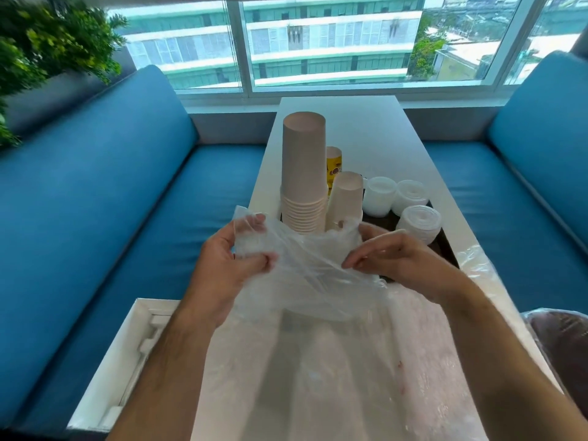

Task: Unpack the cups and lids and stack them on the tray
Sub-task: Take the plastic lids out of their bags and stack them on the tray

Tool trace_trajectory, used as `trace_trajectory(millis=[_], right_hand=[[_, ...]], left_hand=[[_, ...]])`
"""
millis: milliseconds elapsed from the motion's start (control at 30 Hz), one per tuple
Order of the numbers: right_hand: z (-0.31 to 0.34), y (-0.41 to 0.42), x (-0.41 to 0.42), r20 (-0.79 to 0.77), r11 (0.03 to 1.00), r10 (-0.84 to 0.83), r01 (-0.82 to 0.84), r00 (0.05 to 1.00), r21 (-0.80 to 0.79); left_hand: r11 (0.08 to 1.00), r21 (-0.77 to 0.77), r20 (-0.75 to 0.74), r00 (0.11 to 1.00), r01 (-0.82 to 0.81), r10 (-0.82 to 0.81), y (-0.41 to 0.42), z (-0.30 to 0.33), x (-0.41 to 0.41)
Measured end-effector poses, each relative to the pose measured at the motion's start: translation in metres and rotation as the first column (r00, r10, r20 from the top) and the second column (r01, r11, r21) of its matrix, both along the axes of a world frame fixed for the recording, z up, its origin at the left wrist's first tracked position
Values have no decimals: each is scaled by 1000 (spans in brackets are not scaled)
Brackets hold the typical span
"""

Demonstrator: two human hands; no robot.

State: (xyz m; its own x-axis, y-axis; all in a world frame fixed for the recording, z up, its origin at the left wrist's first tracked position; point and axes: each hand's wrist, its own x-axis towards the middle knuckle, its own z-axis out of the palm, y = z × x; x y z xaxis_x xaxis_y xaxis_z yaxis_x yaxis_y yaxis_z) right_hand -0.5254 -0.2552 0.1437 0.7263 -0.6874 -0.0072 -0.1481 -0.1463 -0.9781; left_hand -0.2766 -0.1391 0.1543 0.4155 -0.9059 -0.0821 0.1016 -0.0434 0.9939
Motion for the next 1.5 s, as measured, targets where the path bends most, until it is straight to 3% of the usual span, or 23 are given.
trace_trajectory(millis=[67, 200, 333, 500, 700, 833, 1067, 1167, 1267, 1367, 1500], right_hand=[[-11, -2, 15, 6, 999, 11, -12, 1000, 32], [-23, -5, 27, 193, 962, -203, 159, 960, 222], [-21, -7, 25, 296, 925, -259, 147, 919, 351], [-17, -4, 23, 264, 954, -135, 53, 955, 294], [-9, -4, 13, 216, 976, -67, 20, 974, 215], [-3, -4, 9, 195, 982, -14, -24, 981, 189], [1, -11, -1, 32, 983, 99, -103, 995, 151], [5, -14, -10, -3, 978, 145, -143, 989, 150], [7, -13, -14, 17, 979, 150, -151, 989, 139], [8, -12, -12, 50, 985, 122, -127, 991, 117], [8, -13, -13, 98, 977, 59, -78, 993, 198]], left_hand=[[1000, -5, -16, 1000, 23, -23, 1, -1, 6], [998, 56, 6, 1000, -25, 25, 11, -1, 25], [993, 114, 31, 999, -44, 40, 21, -4, 43], [994, 104, 80, 997, -21, 12, 26, -6, 54], [982, 48, 126, 974, 185, -190, 34, -1, 65], [987, -43, 26, 988, 155, -154, 30, -6, 61], [984, -95, 138, 981, 150, -136, 24, -13, 56], [981, -119, 67, 987, 153, -146, 26, -9, 66], [948, -250, -39, 976, 197, -213, 25, -5, 67], [947, -205, -154, 948, 245, -279, 24, -7, 59], [946, -79, -63, 946, 313, -318, 24, -11, 57]])
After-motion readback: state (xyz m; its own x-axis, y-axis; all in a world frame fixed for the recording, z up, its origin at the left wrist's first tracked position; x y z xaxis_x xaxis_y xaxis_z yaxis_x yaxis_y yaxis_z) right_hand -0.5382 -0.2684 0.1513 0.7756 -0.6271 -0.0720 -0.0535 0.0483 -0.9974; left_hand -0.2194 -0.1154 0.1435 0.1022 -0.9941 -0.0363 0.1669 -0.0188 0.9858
